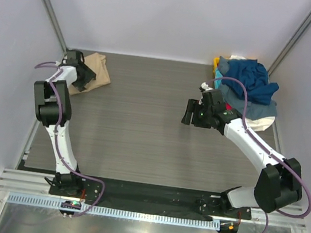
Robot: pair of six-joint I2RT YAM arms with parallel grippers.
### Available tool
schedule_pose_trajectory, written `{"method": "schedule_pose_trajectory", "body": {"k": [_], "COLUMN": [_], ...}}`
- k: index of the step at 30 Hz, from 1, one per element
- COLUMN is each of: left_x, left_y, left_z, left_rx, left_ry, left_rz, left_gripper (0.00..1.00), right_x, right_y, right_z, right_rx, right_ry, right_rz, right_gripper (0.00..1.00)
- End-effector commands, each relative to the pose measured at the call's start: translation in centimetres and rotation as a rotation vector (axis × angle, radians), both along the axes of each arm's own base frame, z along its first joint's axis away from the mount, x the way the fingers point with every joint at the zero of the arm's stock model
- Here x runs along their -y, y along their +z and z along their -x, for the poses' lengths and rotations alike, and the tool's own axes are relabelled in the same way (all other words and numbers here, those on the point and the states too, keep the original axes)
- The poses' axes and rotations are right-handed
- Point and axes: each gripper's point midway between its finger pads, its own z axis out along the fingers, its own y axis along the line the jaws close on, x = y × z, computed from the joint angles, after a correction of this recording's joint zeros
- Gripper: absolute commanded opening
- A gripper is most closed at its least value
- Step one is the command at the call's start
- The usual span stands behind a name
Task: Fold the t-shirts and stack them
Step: Neatly place the folded tshirt to the corner
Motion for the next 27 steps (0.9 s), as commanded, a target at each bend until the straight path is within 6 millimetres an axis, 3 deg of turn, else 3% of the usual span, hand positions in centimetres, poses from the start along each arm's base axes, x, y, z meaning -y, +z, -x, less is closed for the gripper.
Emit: {"method": "schedule_pose_trajectory", "body": {"k": [1, 3, 4, 10, 11, 14, 20, 21, 26, 27], "left_x": [-0.8, -1.1, -1.5, -6.0, -6.6, -7.7, -9.9, -10.3, -9.0, -8.5], "left_y": [0.3, -0.1, -0.7, -1.8, -3.1, -2.2, 3.3, 5.1, 10.1, 11.8], "left_z": [0.1, 0.1, 0.1, 0.5, 0.7, -0.2, -1.6, -2.2, -2.3, -1.7], "left_rx": [0.018, -0.002, -0.036, -0.207, -0.248, -0.222, -0.16, -0.139, -0.055, -0.019], "left_ry": [0.056, 0.025, -0.028, -0.172, -0.202, -0.219, -0.162, -0.158, -0.143, -0.137], "left_rz": [0.001, -0.027, -0.059, -0.311, -0.331, -0.324, -0.437, -0.454, -0.407, -0.398], "left_gripper": [0.69, 0.68, 0.61, 0.57, 0.56, 0.55, 0.64, 0.65, 0.72, 0.72], "right_x": [-0.2, -0.2, -0.2, -0.2, -0.3, -0.4, -0.5, -0.5, -0.8, -0.9], "right_y": [1.7, 1.6, 1.6, 1.3, 1.3, 1.2, 1.1, 1.1, 1.7, 1.8], "right_z": [-0.6, -0.6, -0.5, -0.4, -0.5, -0.6, -0.9, -1.0, -1.7, -1.9], "right_rx": [0.059, 0.06, 0.056, 0.05, 0.05, 0.048, 0.047, 0.047, 0.064, 0.068], "right_ry": [-0.003, -0.001, -0.001, 0.0, 0.003, 0.007, 0.013, 0.015, 0.006, 0.005], "right_rz": [-0.02, -0.019, -0.02, -0.018, -0.019, -0.018, -0.01, -0.01, -0.022, -0.025], "right_gripper": [0.68, 0.68, 0.68, 0.69, 0.68, 0.68, 0.68, 0.68, 0.69, 0.68]}}
